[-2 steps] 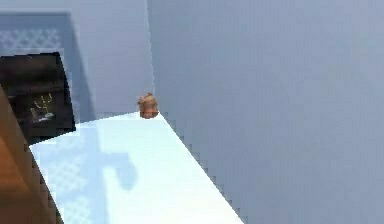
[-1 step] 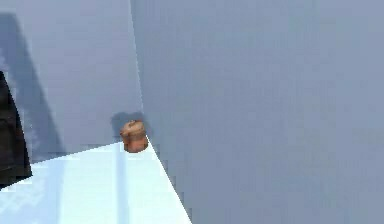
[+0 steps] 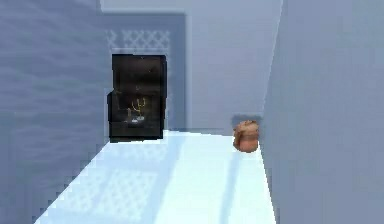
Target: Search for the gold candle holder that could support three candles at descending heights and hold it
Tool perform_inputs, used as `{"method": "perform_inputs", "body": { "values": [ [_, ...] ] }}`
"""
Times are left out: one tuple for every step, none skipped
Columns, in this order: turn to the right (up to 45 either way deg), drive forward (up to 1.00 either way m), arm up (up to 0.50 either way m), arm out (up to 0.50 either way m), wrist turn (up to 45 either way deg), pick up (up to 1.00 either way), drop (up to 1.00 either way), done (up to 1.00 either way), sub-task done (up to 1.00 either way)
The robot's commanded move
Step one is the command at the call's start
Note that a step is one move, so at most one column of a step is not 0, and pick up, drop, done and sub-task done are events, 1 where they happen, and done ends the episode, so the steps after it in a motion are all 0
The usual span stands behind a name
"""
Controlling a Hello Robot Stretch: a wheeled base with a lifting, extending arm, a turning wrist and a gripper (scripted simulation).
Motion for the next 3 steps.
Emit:
{"method": "perform_inputs", "body": {
  "values": [
    [0.0,1.00,0.00,0.00,0.0,0.00,0.00,0.00,0.00],
    [-12.0,0.00,0.00,0.00,0.0,0.00,0.00,0.00,0.00],
    [0.0,0.20,0.00,0.00,0.0,0.00,0.00,0.00,0.00]
  ]
}}
